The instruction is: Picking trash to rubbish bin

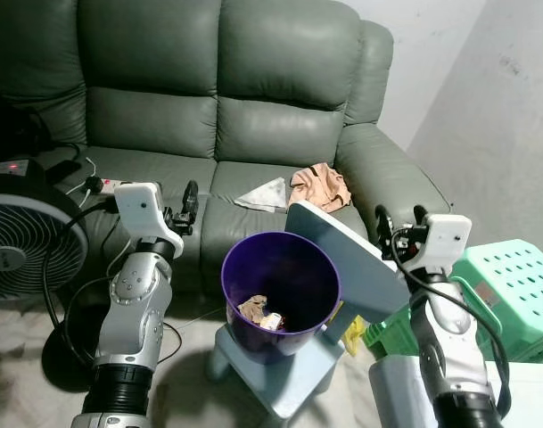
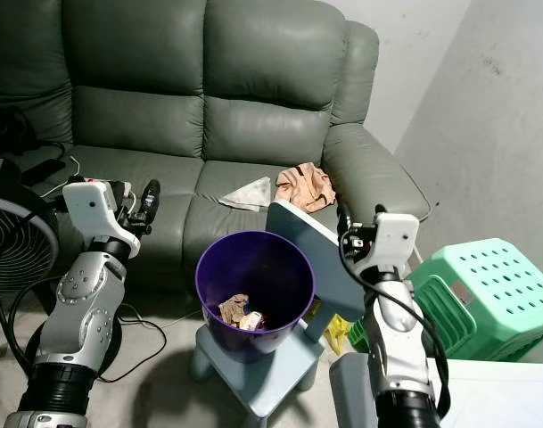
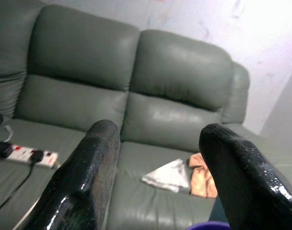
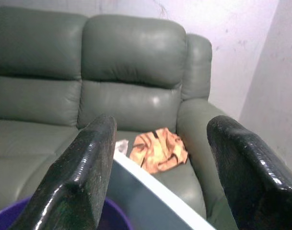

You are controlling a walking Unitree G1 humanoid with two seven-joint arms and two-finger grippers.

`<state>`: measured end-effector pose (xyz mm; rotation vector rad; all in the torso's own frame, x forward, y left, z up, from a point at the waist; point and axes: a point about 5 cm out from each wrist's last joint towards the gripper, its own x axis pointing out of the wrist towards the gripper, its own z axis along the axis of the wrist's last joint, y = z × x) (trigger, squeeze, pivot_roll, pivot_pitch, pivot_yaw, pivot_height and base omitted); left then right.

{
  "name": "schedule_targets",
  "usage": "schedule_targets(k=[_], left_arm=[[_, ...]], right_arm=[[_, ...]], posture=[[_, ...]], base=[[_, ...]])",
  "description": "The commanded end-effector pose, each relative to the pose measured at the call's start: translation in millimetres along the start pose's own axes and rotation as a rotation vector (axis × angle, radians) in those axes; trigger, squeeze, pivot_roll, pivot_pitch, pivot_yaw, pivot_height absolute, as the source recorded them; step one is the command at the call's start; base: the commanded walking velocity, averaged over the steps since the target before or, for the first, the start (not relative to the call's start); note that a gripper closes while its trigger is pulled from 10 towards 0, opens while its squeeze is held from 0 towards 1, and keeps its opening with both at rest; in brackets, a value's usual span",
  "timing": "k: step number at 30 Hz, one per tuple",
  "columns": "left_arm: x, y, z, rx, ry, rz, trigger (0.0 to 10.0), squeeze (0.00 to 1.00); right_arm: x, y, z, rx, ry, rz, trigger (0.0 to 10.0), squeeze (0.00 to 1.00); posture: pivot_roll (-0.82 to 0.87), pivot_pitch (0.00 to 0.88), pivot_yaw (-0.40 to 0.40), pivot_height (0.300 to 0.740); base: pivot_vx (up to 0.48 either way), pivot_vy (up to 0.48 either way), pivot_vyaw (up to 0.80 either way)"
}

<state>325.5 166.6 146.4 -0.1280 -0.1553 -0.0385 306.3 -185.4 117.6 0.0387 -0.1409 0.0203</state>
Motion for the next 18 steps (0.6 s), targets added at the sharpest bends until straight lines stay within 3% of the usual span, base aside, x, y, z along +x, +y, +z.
schedule_targets(k=[1, 14, 18], left_arm=[[-0.4, 3.8, -6.7, -0.005, 0.025, 0.018, 10.0, 0.0], [11.5, 6.0, -1.6, -0.041, -0.002, -0.002, 10.0, 0.0], [13.9, 4.0, -3.2, -0.04, -0.001, -0.01, 10.0, 0.0]], right_arm=[[-0.4, -2.7, -1.5, -0.02, 0.003, -0.029, 10.0, 0.0], [4.0, -1.5, 0.3, -0.039, -0.005, -0.047, 10.0, 0.0], [1.9, -0.2, -2.8, -0.041, 0.006, -0.048, 10.0, 0.0]], posture=[[0.04, 0.0, -0.103, 0.74], [0.02, 0.0, -0.085, 0.74], [0.02, 0.0, -0.084, 0.74]], base=[[0.0, 0.0, 0.0], [0.0, 0.0, 0.0], [0.0, 0.37, 0.0]])
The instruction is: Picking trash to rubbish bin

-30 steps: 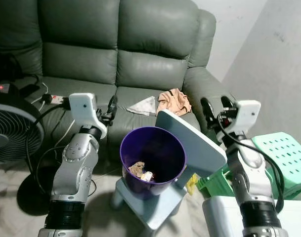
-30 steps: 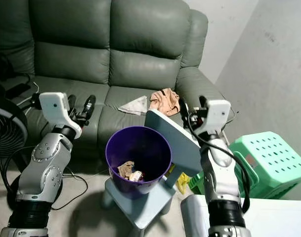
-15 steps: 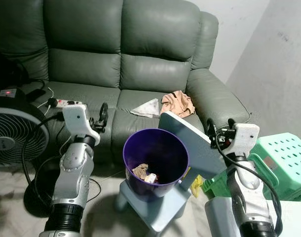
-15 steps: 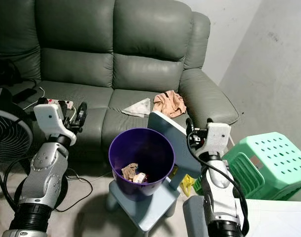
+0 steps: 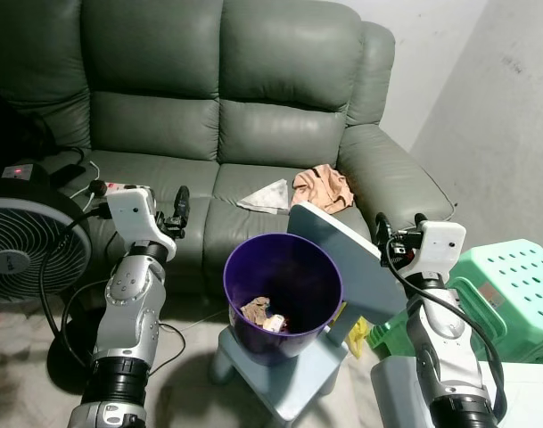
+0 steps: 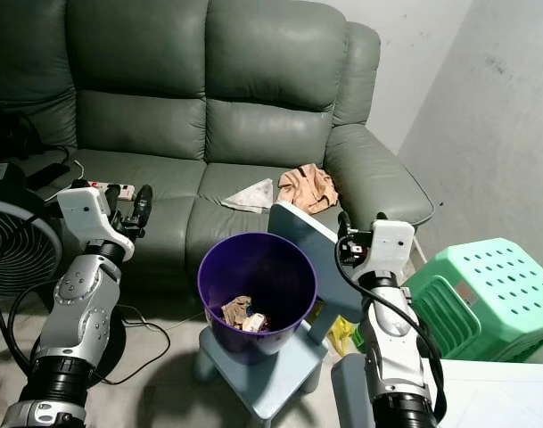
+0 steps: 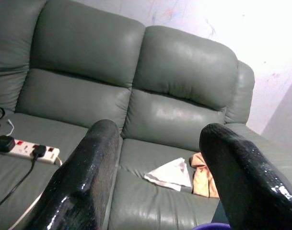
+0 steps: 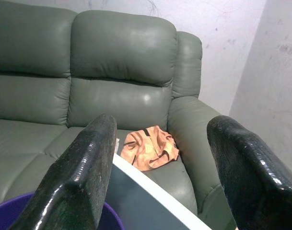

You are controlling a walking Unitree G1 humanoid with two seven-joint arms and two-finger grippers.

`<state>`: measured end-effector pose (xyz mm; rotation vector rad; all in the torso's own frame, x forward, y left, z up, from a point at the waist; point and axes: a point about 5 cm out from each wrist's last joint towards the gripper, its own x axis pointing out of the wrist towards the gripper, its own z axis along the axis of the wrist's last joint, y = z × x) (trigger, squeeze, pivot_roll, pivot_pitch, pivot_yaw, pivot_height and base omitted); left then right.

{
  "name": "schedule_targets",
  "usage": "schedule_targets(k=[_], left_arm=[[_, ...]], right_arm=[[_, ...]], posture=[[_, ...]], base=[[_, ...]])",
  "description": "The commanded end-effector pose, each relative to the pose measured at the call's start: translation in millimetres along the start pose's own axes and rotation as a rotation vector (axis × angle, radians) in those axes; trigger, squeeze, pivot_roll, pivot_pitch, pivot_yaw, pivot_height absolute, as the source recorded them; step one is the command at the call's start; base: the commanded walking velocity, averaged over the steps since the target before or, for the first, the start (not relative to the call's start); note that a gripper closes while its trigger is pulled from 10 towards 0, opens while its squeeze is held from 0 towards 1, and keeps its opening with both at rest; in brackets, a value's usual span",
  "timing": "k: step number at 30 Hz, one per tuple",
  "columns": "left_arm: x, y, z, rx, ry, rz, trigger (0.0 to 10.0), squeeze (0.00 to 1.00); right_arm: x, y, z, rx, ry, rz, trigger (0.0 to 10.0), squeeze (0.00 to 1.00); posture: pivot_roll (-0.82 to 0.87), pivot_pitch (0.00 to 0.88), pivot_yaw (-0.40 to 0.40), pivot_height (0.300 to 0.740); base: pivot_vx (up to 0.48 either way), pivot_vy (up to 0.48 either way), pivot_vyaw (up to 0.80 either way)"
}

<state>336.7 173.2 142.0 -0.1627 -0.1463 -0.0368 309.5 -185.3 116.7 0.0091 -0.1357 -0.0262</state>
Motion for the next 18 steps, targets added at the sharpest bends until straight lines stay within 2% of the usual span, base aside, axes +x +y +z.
schedule_targets(k=[1, 15, 18], left_arm=[[3.6, -3.7, 1.9, -0.005, -0.009, -0.015, 10.0, 0.0], [3.2, -4.3, 0.5, -0.01, -0.01, -0.021, 10.0, 0.0], [3.0, -3.8, 0.9, -0.012, -0.012, -0.016, 10.0, 0.0]], right_arm=[[-1.1, -0.2, -1.4, -0.008, 0.001, -0.003, 10.0, 0.0], [-3.6, 2.2, -4.5, -0.003, 0.017, 0.01, 10.0, 0.0], [-4.0, 2.0, -4.9, -0.005, 0.022, 0.014, 10.0, 0.0]], posture=[[0.02, 0.0, -0.084, 0.74], [0.03, 0.0, -0.091, 0.74], [0.03, 0.0, -0.096, 0.74]], base=[[0.0, 0.431, 0.0], [0.0, 0.433, 0.0], [0.0, 0.0, 0.0]])
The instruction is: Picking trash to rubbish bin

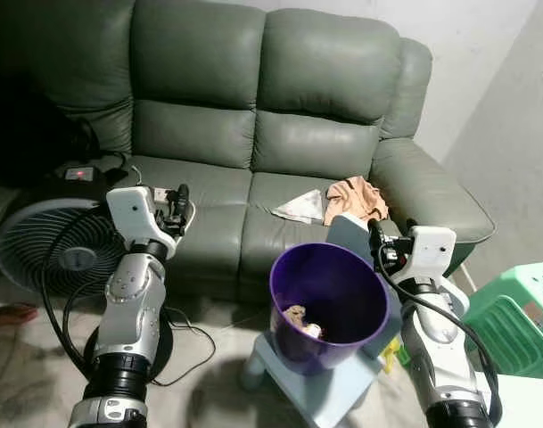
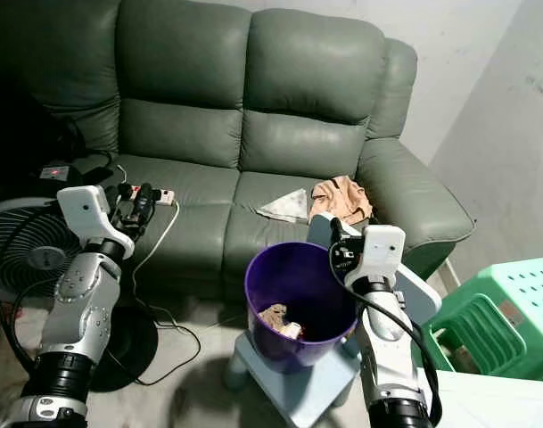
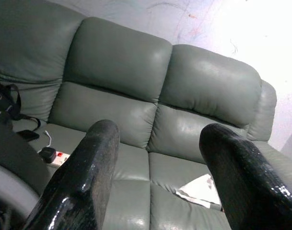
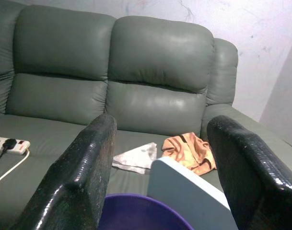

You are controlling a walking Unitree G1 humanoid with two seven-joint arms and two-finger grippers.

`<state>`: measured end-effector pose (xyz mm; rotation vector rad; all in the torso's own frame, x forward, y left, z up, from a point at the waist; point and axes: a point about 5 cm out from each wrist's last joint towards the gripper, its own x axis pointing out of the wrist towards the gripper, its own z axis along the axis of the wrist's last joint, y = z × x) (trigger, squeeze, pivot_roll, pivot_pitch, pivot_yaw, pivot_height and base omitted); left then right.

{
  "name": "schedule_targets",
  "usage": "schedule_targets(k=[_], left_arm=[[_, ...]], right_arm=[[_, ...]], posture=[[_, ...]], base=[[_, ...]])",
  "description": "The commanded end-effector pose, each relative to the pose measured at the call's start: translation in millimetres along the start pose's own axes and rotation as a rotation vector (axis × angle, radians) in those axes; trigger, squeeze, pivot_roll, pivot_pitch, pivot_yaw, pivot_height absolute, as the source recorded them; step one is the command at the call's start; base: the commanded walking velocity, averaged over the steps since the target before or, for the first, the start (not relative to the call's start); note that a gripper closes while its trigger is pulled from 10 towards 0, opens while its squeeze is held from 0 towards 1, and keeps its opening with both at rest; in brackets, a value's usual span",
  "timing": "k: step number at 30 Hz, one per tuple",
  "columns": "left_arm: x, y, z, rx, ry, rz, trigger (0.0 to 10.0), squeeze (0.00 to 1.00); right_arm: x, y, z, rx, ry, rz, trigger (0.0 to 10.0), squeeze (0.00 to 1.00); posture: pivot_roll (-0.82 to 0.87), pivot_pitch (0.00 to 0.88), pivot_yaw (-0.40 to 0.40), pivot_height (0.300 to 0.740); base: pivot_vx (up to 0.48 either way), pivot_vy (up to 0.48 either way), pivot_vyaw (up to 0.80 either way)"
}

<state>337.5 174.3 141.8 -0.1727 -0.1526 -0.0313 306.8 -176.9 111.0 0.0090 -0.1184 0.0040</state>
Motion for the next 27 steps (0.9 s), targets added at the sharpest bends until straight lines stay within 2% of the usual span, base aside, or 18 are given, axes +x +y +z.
schedule_targets(k=[1, 16, 27], left_arm=[[2.2, -4.9, 0.8, -0.004, -0.005, -0.021, 10.0, 0.0], [3.6, -5.0, -0.2, -0.009, 0.001, -0.01, 10.0, 0.0], [5.0, -7.3, 1.7, -0.008, -0.009, -0.018, 10.0, 0.0]], right_arm=[[-0.7, -6.2, 0.2, -0.006, 0.005, -0.015, 10.0, 0.0], [-1.6, -7.4, -0.9, -0.01, 0.023, -0.013, 10.0, 0.0], [-0.6, -8.3, -1.2, -0.009, 0.033, -0.014, 10.0, 0.0]], posture=[[0.03, 0.0, -0.097, 0.74], [0.02, 0.0, -0.101, 0.74], [0.02, 0.0, -0.101, 0.74]], base=[[0.0, 0.0, 0.0], [0.0, 0.0, 0.0], [0.0, 0.0, -0.74]])
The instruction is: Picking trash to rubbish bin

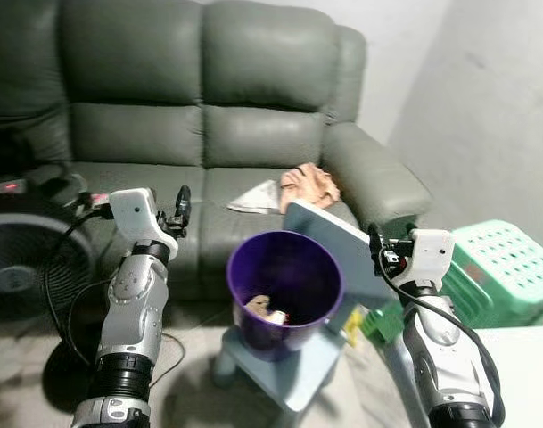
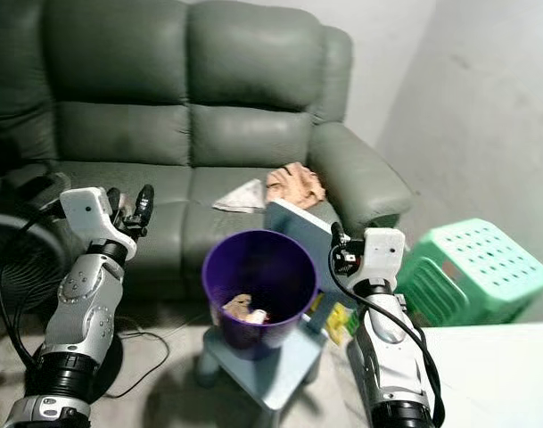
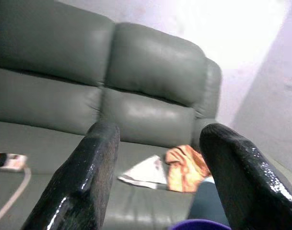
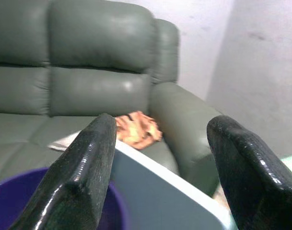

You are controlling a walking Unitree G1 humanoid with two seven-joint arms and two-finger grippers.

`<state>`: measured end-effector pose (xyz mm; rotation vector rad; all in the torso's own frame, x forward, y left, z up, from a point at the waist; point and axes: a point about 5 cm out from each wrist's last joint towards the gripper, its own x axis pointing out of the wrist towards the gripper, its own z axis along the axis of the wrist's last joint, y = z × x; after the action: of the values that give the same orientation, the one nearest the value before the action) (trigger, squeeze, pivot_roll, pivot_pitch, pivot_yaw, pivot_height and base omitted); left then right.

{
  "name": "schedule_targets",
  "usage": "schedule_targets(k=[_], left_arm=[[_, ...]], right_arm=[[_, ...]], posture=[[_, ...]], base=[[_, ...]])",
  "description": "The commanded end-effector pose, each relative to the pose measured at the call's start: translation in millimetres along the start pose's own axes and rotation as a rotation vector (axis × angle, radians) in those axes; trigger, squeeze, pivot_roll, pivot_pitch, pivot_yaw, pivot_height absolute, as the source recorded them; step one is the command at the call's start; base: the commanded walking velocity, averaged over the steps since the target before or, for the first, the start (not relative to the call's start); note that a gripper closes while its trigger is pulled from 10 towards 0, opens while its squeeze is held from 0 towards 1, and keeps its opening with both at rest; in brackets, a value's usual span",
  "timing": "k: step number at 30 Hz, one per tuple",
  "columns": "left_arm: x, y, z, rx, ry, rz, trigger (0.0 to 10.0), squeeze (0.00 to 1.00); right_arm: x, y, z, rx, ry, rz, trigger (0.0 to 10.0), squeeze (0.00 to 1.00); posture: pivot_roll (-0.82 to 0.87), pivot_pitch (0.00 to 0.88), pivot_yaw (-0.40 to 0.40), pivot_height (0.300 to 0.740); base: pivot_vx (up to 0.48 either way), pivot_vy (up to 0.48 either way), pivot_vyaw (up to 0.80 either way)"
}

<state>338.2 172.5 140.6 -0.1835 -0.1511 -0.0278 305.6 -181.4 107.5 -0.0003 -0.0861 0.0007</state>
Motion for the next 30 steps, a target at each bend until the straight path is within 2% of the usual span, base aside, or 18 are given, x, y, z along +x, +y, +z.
schedule_targets(k=[1, 17, 23, 30], left_arm=[[4.6, -5.8, 3.7, -0.001, -0.014, -0.024, 10.0, 0.0], [8.6, -7.0, 5.7, -0.031, -0.011, -0.029, 10.0, 0.0], [9.4, -7.9, 5.6, -0.036, -0.007, -0.028, 10.0, 0.0], [9.1, -8.5, 4.9, -0.027, -0.006, -0.026, 10.0, 0.0]], right_arm=[[1.0, -3.9, 2.2, 0.0, 0.0, -0.011, 10.0, 0.0], [0.4, -2.0, 1.5, 0.011, 0.006, -0.032, 10.0, 0.0], [-0.2, -3.0, 1.5, 0.011, 0.009, -0.036, 10.0, 0.0], [-1.4, -3.9, 0.9, 0.01, 0.014, -0.036, 10.0, 0.0]], posture=[[0.02, 0.0, -0.1, 0.74], [0.0, 0.0, -0.088, 0.74], [0.0, 0.0, -0.09, 0.74], [0.0, 0.0, -0.094, 0.74]], base=[[0.0, 0.0, -0.77], [0.0, 0.0, -0.77], [0.0, 0.461, -0.77], [0.0, 0.0, -0.76]])
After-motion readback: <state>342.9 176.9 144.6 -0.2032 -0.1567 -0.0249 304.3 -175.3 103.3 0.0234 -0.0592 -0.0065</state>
